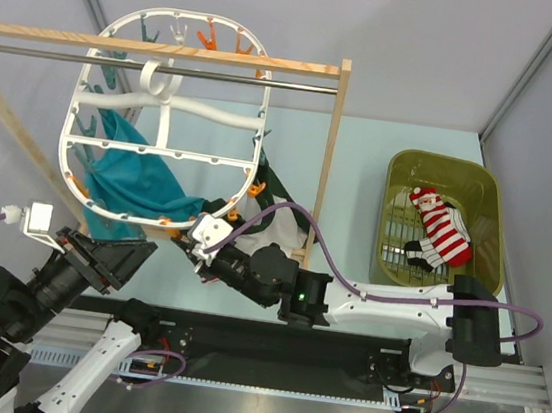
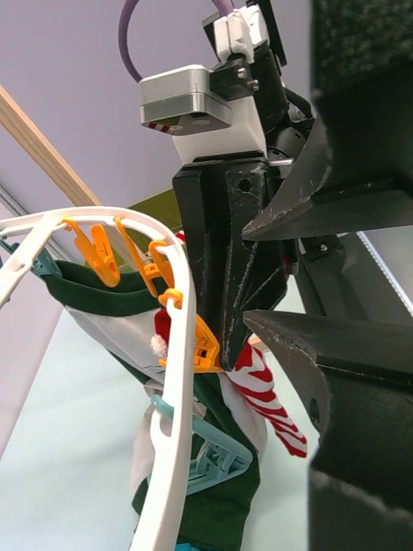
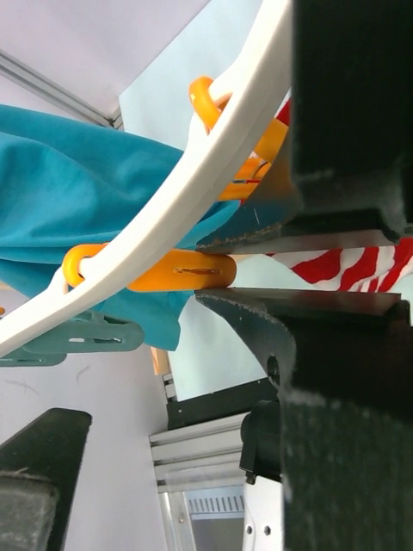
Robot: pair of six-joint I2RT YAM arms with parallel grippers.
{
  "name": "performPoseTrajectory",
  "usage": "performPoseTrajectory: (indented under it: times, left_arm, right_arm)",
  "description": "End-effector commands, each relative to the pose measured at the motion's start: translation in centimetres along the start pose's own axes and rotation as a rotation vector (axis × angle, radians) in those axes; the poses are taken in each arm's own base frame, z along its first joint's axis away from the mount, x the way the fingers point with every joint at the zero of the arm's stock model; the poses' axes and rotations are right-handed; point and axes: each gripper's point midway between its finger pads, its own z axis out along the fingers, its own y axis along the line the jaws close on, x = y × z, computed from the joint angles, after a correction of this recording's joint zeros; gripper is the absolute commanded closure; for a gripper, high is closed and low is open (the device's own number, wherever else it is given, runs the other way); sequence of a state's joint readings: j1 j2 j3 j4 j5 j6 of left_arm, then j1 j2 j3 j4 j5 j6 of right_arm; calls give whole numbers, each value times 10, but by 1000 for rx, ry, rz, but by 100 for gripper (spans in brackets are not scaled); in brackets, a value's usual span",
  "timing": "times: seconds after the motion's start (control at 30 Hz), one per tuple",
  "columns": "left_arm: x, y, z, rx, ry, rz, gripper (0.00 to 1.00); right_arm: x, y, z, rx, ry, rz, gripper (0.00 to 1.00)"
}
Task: Clip the socks to the hanger
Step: Open the clamp at the hanger.
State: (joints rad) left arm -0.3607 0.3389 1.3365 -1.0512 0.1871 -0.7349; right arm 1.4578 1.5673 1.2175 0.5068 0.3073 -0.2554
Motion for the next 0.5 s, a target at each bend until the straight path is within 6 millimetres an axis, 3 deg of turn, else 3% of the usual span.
performPoseTrajectory:
  times: [0.0, 0.07, 0.13, 0.33, 0.47]
  left_arm:
    - [-1, -2, 1, 3, 1, -13, 57]
    - [2, 3, 4, -10, 13, -15, 57]
    - [6, 5, 8, -10, 24, -16, 57]
    - [13, 13, 18, -25, 50, -19, 57]
    - [7, 12, 18, -29, 21, -18, 56]
  right_arm:
    - [-33, -3, 5, 29, -84, 58, 84]
    - [-40, -1, 3, 21, -81, 86, 95]
    - [-35, 6, 2, -12, -30, 100, 100]
    - [-43, 15, -4, -32, 83, 197, 100]
    - [-49, 17, -10, -45, 144, 259, 100]
